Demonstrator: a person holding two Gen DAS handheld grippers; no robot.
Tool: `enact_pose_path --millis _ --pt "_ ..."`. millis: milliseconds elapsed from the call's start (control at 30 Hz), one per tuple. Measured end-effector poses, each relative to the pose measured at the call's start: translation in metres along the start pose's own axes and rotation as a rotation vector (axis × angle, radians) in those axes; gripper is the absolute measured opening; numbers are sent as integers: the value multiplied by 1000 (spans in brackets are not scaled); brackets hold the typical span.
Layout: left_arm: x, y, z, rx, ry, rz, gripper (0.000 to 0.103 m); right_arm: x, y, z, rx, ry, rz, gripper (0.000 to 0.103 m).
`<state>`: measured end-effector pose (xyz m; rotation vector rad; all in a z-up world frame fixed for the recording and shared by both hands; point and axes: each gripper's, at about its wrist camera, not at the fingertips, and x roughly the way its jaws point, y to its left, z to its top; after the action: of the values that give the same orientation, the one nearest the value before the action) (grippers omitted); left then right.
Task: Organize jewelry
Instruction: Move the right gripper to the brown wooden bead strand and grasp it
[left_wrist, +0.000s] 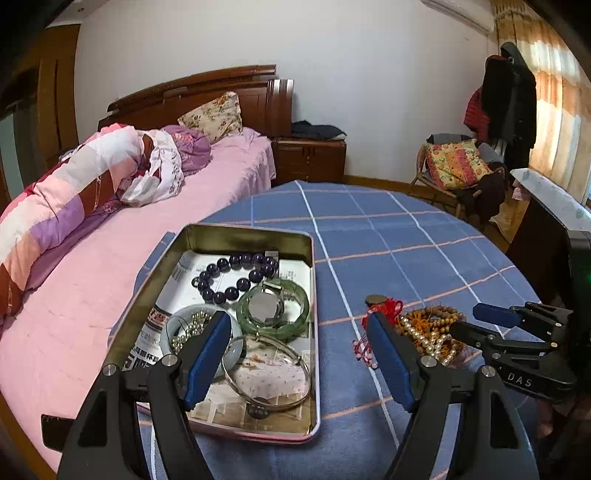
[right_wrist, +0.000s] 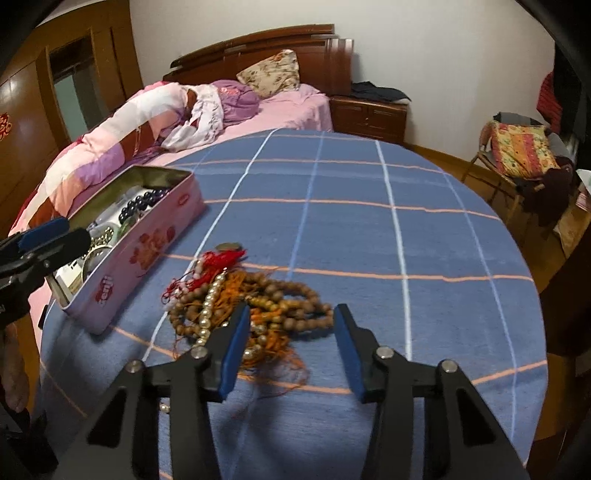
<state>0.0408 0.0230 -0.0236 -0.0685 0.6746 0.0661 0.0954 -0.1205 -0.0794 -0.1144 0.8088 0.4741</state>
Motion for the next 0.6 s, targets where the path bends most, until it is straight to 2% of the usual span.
enact_pose_path --millis 100,233,267,333,600 --pt "1 -4 -2 4 7 -3 76 11 5 0 -16 25 8 42" --pt "-1 -7 -2 12 1 -8 76 7 8 -1 -27 17 19 10" --pt "-2 -7 -2 10 -1 -8 76 5 6 -1 -25 8 11 7" --pt "-2 -6 -2 3 -3 -9 76 0 0 -1 -3 -4 8 7" --pt "-2 -12 -3 15 1 -22 76 -6 -35 3 72 -10 -100 7"
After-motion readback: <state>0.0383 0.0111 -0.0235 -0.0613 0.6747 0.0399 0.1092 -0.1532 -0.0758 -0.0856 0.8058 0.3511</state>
